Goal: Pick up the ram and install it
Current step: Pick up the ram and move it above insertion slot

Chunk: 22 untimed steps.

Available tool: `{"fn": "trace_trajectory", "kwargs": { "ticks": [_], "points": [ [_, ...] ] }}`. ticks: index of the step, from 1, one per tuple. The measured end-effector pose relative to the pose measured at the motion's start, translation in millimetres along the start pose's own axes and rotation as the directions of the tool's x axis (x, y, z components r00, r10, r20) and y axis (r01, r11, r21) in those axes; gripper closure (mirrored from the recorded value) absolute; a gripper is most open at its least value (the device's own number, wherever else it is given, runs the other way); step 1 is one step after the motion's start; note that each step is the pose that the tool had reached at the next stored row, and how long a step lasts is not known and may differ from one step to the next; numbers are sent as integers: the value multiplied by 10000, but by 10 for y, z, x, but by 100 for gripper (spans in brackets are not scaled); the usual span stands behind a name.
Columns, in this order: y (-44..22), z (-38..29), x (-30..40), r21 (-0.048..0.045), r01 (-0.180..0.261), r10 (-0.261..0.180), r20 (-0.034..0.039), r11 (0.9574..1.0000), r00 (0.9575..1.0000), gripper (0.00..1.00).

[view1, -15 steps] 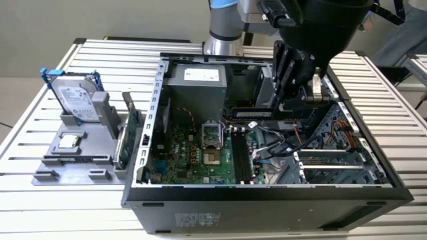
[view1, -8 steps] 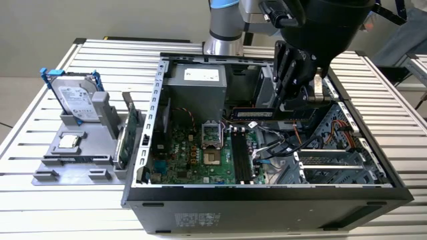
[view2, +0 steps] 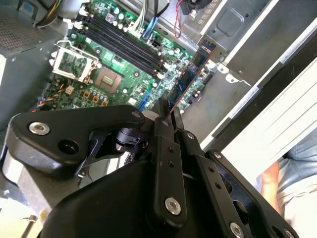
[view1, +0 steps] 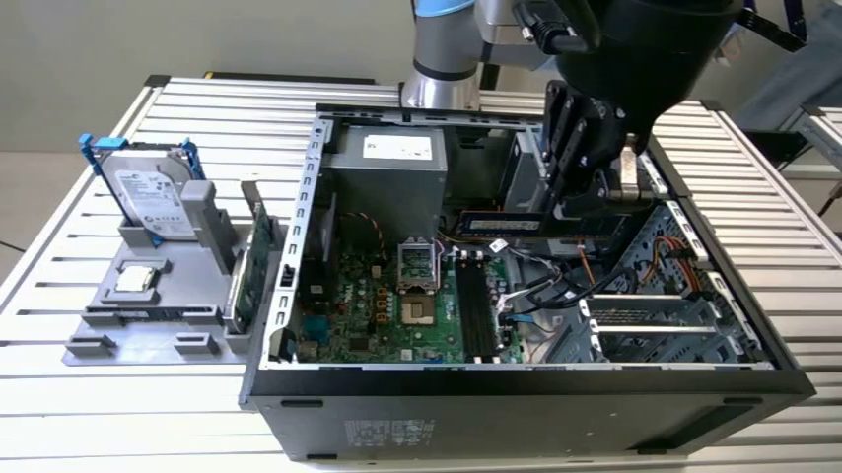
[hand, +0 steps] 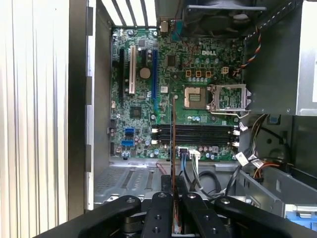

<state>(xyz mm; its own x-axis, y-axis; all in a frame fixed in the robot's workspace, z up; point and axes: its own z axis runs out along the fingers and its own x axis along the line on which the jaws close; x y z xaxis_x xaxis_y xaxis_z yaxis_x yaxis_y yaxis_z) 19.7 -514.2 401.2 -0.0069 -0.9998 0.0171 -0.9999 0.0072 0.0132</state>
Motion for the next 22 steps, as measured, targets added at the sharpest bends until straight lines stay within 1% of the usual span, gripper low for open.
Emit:
{"fn": "trace_trajectory", "kwargs": {
  "ticks": [5, 6, 19, 22],
  "points": [
    [-26, 5, 0, -7, -391, 391, 5, 9992, 9992, 100],
    [-27, 5, 0, -7, -415, 415, 5, 9991, 9991, 100],
    [-32, 5, -1, -7, -417, 417, 7, 9991, 9991, 100],
    [-32, 6, -1, -8, -505, 505, 8, 9987, 9987, 100]
  ]
}}
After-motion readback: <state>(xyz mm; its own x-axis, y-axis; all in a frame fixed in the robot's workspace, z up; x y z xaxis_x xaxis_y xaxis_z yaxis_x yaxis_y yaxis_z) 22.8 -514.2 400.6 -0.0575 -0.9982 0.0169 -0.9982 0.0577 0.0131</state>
